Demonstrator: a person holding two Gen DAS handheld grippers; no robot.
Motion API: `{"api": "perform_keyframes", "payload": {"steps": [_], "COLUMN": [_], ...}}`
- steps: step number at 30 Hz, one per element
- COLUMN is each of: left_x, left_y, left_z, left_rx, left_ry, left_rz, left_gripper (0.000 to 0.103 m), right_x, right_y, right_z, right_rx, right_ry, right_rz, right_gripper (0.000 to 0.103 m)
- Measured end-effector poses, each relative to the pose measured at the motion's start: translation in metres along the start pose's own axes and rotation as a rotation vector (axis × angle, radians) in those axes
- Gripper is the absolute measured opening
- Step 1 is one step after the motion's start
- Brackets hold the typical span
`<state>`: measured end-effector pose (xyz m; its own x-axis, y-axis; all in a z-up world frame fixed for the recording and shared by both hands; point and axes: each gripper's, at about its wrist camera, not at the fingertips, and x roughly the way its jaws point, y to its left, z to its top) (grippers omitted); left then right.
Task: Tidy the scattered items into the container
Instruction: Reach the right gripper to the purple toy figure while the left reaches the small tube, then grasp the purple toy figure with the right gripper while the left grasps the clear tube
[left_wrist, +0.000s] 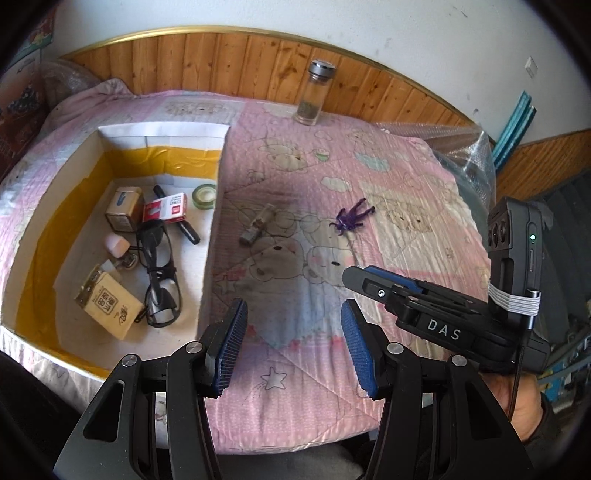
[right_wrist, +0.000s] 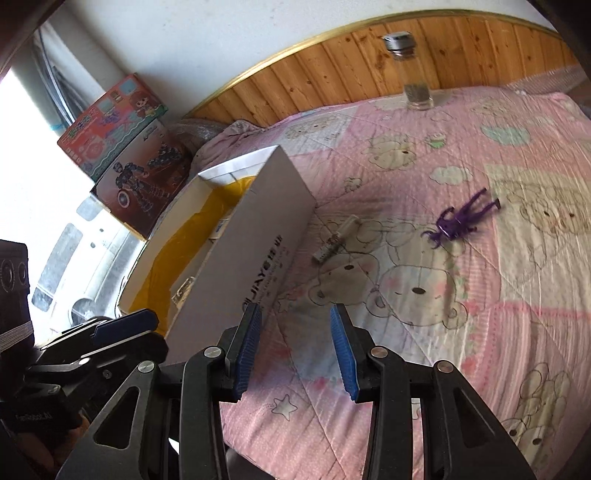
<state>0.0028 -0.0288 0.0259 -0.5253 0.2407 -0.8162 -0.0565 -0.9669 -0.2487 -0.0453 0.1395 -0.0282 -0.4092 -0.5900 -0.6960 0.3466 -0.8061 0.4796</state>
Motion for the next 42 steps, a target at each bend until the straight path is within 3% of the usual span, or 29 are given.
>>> {"api": "perform_keyframes", "payload": {"steps": [12, 21, 26, 33, 34, 35, 36, 37, 40, 42], "left_x": [0.086, 0.17, 0.203, 0.214, 0.214, 0.214, 0.217, 0.217, 0.209, 0.207], "left_y": [-0.014, 0.008, 0.014, 0.019, 0.019, 0.017, 0.016, 0.014, 0.005, 0.003], "left_z": [0.047, 0.078, 0.084, 0.09, 0.091, 0.091, 0.091, 0.09, 0.089, 0.087], "left_rx": [0.027, 0.004, -0.002, -0.005, -0.002, -0.001, -0.015, -0.035, -0.034, -0.024], "left_ry": [0.085, 0.175, 0.213, 0.179, 0.176, 0.186, 0.213, 0.231, 0.217, 0.202], "left_rz": [0.034, 0.128, 0.162, 0.201, 0.188, 0.156, 0.098, 0.047, 0.022, 0.045], "left_gripper": [0.055, 0.055, 0.055, 0.055, 0.048, 0.024, 0.016, 0.016, 0.018, 0.035], "right_x": [0.019, 0.055, 0.081, 0.099, 0.102, 0.104, 0.104, 0.102, 0.093, 0.081], "right_y": [-0.103, -0.157, -0.172, -0.154, -0.151, -0.149, -0.15, -0.152, -0.154, -0.153], "right_z": [0.02, 0.058, 0.079, 0.094, 0.096, 0.096, 0.097, 0.097, 0.098, 0.097], "right_rx": [0.349, 0.479, 0.438, 0.217, 0.183, 0.151, 0.135, 0.142, 0.157, 0.163], "right_ry": [-0.019, -0.009, 0.016, 0.0, -0.006, -0.007, -0.01, -0.01, -0.007, -0.013], "right_rz": [-0.023, -0.099, -0.192, -0.273, -0.295, -0.323, -0.323, -0.306, -0.286, -0.283], "right_gripper": [0.039, 0.039, 0.04, 0.04, 0.035, 0.027, 0.025, 0.023, 0.016, 0.016]}}
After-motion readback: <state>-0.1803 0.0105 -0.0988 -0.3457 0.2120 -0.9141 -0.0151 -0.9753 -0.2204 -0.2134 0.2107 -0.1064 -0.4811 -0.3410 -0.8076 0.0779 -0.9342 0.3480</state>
